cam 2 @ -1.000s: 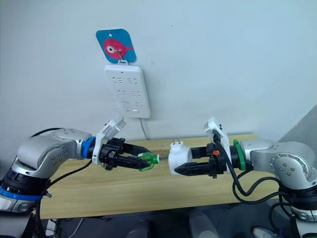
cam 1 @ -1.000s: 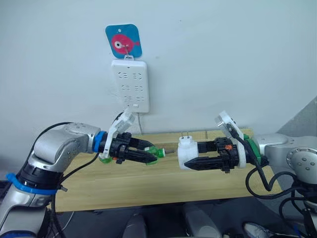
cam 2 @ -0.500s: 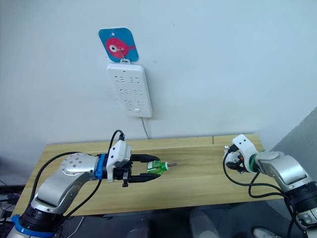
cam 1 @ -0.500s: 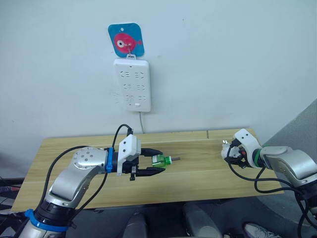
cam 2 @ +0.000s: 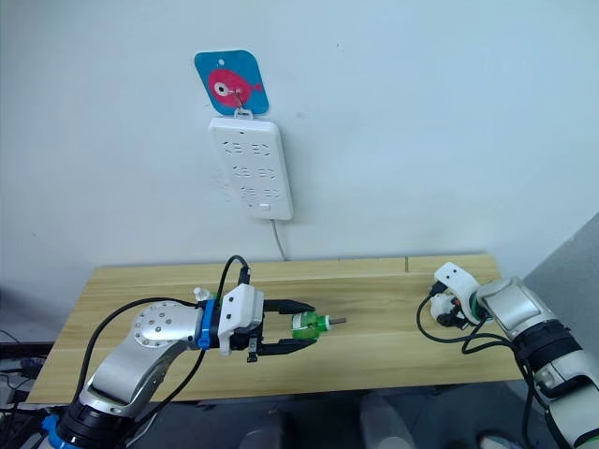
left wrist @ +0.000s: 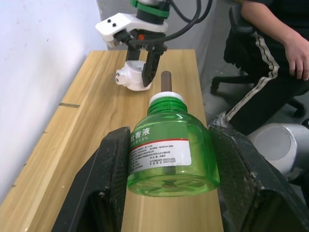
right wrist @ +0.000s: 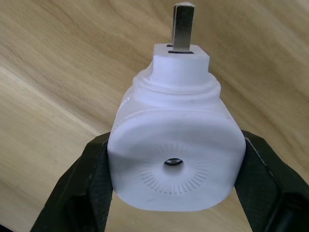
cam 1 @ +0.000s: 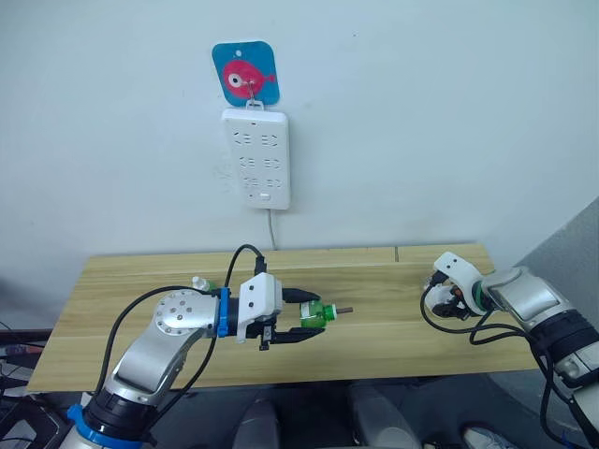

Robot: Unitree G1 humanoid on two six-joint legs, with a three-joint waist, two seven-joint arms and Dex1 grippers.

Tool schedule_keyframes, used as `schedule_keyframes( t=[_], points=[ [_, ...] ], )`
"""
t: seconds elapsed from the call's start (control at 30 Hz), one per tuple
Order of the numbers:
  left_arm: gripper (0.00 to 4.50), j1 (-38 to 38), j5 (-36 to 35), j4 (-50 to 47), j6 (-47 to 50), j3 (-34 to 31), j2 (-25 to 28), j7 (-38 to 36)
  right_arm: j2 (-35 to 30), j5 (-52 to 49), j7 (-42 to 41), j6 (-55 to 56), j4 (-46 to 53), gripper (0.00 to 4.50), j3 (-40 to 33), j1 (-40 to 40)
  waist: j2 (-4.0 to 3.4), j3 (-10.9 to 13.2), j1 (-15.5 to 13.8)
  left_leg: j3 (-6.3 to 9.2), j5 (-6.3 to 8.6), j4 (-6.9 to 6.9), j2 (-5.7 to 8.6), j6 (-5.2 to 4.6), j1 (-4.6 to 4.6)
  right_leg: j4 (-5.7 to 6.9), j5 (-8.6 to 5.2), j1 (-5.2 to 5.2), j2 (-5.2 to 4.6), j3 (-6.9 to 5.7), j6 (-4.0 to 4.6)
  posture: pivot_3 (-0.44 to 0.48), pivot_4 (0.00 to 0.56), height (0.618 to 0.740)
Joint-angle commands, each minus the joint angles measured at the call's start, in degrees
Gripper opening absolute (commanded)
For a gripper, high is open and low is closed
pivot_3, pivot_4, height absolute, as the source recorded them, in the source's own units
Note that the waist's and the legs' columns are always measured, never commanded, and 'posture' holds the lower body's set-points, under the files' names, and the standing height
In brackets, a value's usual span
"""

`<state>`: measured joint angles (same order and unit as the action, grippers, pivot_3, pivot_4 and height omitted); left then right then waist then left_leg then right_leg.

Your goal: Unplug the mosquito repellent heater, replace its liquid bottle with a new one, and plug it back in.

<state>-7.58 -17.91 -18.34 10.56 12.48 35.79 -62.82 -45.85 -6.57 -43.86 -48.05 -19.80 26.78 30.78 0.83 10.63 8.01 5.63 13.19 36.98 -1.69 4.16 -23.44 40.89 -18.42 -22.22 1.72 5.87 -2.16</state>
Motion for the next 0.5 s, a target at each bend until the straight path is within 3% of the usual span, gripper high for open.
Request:
schedule_keyframes(
  t=[0.03, 0.17, 0.33, 0.4, 0.5],
  points=[
    [2.20, -1.3, -0.1, -1.1, -0.7, 0.1, -0.9, 0.9, 0.1, 0.5, -1.1, -1.5, 1.0, 4.48, -3.3, 0.7, 0.00, 0.0, 0.0, 0.00, 0.00, 0.00, 0.00, 0.00, 0.00, 0.01, 0.00, 0.00, 0.00, 0.00, 0.00, -0.135, 0.153, 0.710],
    [2.20, -2.9, -1.2, 0.1, 0.4, -0.9, -2.4, 2.6, -1.9, -1.5, -1.0, -5.3, 8.9, 4.50, -9.7, -2.1, -0.02, 0.0, 0.1, 0.02, 0.00, 0.03, 0.01, 0.00, 0.00, 0.06, 0.00, 0.00, 0.00, -0.01, -0.01, -0.162, 0.141, 0.710],
    [2.20, -2.0, -4.8, 0.4, 2.5, -4.9, -7.6, 8.5, -4.9, -12.4, -4.0, -13.0, 32.0, 4.50, -26.4, -12.6, -0.07, 0.0, 0.0, 0.12, 0.00, 0.02, 0.03, 0.00, -0.07, 0.06, 0.00, 0.00, -0.03, -0.13, -0.02, -0.199, 0.128, 0.710],
    [2.20, -1.0, -5.8, -0.1, 2.5, -6.0, -9.6, 10.5, -2.9, -18.1, -4.4, -15.5, 41.0, 4.50, -33.6, -16.6, -0.07, -0.1, 0.2, 0.17, 0.01, 0.02, 0.01, 0.00, -0.08, 0.06, 0.00, 0.01, -0.03, -0.19, -0.01, -0.209, 0.126, 0.710],
    [2.20, 0.2, -5.6, -0.8, 0.9, -7.0, -13.1, 14.3, 8.3, -30.9, -0.7, -21.2, 54.4, 4.50, -44.6, -20.2, -0.06, -0.1, 0.8, 0.16, 0.01, 0.01, -0.02, 0.01, -0.06, 0.06, -0.01, 0.02, 0.00, -0.17, -0.02, -0.239, 0.116, 0.710]
  ],
)
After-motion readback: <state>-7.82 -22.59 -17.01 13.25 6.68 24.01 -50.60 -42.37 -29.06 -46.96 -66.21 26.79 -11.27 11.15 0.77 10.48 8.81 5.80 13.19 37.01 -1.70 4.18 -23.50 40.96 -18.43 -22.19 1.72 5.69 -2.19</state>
